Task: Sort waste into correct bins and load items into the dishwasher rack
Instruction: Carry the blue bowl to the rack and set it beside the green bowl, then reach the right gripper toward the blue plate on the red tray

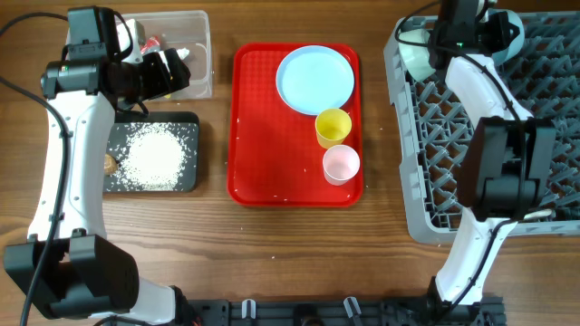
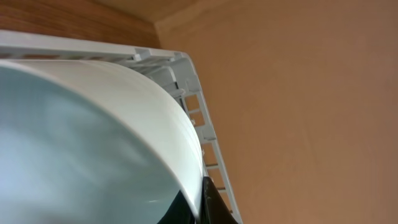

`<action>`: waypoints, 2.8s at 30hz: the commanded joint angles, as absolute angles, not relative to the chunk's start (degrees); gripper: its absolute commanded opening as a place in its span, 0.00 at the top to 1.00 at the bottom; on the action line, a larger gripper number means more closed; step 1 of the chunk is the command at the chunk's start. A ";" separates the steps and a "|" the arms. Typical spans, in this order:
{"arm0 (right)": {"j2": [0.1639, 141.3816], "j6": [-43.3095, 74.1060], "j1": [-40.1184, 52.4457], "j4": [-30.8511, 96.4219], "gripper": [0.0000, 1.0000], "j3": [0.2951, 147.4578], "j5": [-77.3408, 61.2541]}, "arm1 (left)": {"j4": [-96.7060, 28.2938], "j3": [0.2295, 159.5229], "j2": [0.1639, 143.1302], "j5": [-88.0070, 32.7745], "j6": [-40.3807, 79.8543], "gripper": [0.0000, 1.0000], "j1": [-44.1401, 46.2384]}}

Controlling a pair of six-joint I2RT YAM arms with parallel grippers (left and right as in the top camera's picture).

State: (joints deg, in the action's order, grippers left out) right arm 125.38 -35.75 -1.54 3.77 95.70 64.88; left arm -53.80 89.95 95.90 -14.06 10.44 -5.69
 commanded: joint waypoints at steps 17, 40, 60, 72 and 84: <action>128.70 -34.48 4.03 3.99 0.36 95.13 63.96 | -53.67 90.24 95.59 -14.52 10.76 0.00 -5.76; 124.92 -82.67 11.97 -71.44 0.00 95.29 81.32 | -53.67 90.24 95.59 -14.52 10.76 0.00 -5.76; 111.83 2.61 26.63 27.66 0.01 96.55 17.56 | -53.67 90.24 95.59 -14.52 10.76 0.00 -5.76; 113.14 12.25 14.92 40.58 0.22 95.92 -12.71 | -53.65 90.24 95.59 -14.55 10.76 0.00 -5.76; 127.87 29.45 15.92 38.63 0.53 95.88 -8.32 | -53.67 90.24 95.59 -14.52 10.76 0.00 -5.76</action>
State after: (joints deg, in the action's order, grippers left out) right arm 125.64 24.62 15.46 39.59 96.18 -9.96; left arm -53.80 89.95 95.90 -14.06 10.41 -5.69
